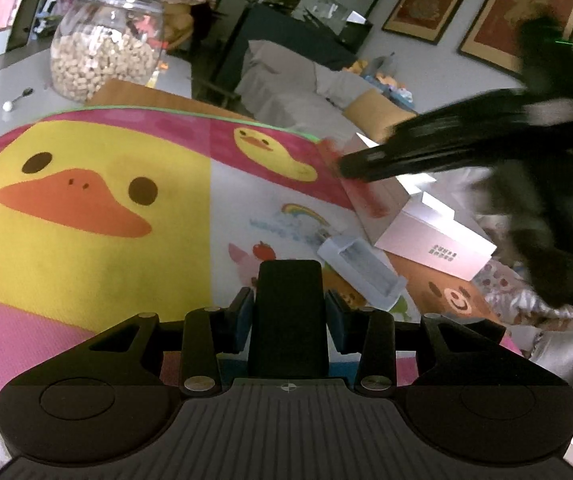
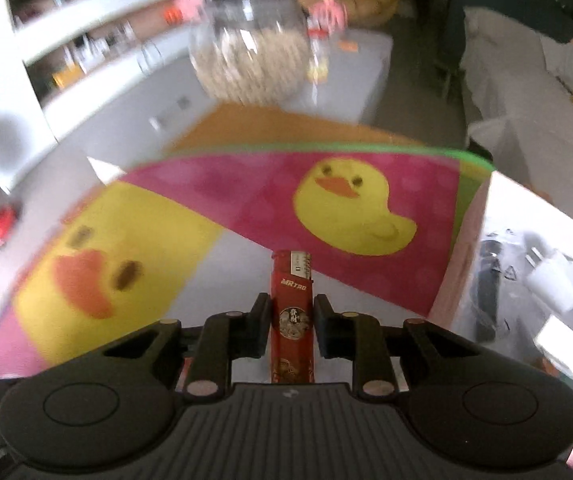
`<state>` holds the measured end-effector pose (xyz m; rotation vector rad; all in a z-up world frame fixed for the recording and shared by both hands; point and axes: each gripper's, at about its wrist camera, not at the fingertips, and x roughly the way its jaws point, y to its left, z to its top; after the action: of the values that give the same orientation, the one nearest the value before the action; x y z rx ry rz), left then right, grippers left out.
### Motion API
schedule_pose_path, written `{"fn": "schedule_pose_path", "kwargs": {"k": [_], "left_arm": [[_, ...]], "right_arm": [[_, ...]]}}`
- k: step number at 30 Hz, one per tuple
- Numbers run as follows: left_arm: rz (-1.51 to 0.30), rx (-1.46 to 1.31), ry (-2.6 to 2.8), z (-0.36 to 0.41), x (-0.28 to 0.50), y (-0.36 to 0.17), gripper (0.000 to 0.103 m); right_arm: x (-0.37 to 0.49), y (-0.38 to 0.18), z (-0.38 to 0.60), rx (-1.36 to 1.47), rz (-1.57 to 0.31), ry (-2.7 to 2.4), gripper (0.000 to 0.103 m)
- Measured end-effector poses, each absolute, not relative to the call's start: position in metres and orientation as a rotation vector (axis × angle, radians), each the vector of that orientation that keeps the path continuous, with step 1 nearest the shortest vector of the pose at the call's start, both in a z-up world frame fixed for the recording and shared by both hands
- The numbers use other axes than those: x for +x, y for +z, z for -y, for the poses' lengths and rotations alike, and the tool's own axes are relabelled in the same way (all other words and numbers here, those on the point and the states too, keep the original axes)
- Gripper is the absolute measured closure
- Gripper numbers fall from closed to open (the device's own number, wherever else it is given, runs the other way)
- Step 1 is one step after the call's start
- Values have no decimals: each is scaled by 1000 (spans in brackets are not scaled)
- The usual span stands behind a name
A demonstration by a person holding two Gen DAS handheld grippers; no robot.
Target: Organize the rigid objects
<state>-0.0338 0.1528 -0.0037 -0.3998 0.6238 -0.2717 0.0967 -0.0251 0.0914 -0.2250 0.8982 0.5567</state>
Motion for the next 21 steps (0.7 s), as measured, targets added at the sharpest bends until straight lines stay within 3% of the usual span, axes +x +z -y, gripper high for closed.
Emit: {"fn": "schedule_pose_path", "kwargs": {"k": [8, 15, 21], "left_arm": [[-620, -386, -252, -150, -38, -2, 60], [-671, -281, -386, -115, -48, 7, 60], [-578, -171, -466, -70, -30, 61, 60]], "right_arm": [[4, 141, 117, -66, -665, 516, 81], [-56, 121, 205, 45, -590, 257, 81], [-82, 108, 235, 23, -526, 172, 81]]}}
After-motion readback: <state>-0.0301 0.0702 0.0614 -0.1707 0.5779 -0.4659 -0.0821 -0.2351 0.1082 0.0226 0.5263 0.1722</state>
